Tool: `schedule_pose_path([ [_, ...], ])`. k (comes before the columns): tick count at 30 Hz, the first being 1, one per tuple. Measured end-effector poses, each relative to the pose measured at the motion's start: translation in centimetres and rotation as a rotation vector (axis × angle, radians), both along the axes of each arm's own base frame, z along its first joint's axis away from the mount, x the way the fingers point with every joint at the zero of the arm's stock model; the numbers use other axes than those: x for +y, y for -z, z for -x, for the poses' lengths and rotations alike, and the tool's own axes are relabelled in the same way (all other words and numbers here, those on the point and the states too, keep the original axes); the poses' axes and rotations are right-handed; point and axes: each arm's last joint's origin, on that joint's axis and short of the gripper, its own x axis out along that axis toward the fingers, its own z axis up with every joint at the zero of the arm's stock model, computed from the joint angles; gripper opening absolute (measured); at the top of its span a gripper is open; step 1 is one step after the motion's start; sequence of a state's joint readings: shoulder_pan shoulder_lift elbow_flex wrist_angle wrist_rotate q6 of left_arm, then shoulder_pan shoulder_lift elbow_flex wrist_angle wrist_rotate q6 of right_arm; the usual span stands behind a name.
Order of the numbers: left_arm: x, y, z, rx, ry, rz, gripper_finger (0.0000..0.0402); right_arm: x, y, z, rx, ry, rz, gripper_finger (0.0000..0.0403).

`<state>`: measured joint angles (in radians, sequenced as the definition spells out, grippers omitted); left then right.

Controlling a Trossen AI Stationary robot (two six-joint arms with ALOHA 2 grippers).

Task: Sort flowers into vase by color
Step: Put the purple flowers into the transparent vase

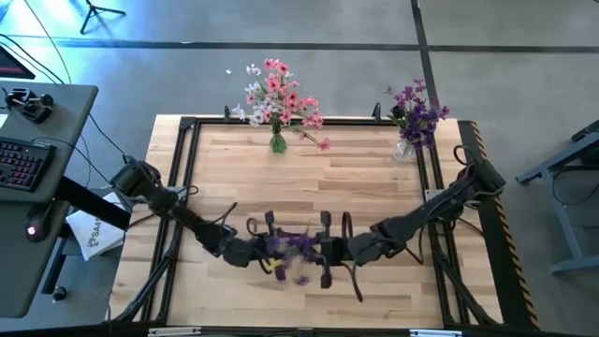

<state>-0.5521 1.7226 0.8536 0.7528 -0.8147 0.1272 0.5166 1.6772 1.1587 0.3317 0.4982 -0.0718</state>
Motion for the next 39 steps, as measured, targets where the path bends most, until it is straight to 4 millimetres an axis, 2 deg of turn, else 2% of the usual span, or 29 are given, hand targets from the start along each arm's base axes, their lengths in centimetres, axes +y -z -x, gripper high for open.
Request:
schedule_pose_path([
  [2,0.4,0.6,-0.1,0.049,-0.016,0.009,0.0085,-0.1,0.1,0.4,0.038,0.036,0.040,0.0015],
  [4,0.7,1.3,0.0,0.102,-0.040,0.026,0.0106,-0.4,0.0,1.4,0.059,0.086,0.033,0.0017],
  [7,1.1,2.5,0.3,0.172,-0.074,0.076,0.0129,-1.6,-0.1,4.0,0.069,0.156,0.003,0.0016],
  [12,1.4,3.8,0.8,0.256,-0.126,0.154,0.0144,-6.2,0.2,10.5,-0.006,0.413,-0.046,0.0007],
  [18,1.5,4.0,1.0,0.269,-0.135,0.168,0.0145,-11.9,-1.1,18.6,-0.191,0.895,-0.035,0.0004],
  [20,1.5,4.0,0.9,0.268,-0.133,0.164,0.0145,-13.5,-1.7,20.8,-0.214,1.025,-0.033,0.0004],
  [23,1.6,4.0,0.9,0.267,-0.136,0.165,0.0145,-15.7,-1.8,23.1,-0.235,1.116,-0.049,0.0004],
  [26,1.8,3.9,0.7,0.266,-0.144,0.167,0.0145,-17.4,-1.4,24.5,-0.275,1.153,-0.074,0.0004],
  [30,2.2,3.9,0.5,0.257,-0.154,0.174,0.0145,-19.1,-1.4,25.4,-0.328,1.178,-0.055,0.0003],
  [35,2.4,3.8,0.4,0.249,-0.154,0.184,0.0145,-20.0,-3.2,25.2,-0.452,0.977,0.119,0.0003],
  [39,2.4,3.8,0.4,0.245,-0.157,0.198,0.0145,-20.7,-3.3,25.0,-0.419,1.060,0.215,0.0003],
])
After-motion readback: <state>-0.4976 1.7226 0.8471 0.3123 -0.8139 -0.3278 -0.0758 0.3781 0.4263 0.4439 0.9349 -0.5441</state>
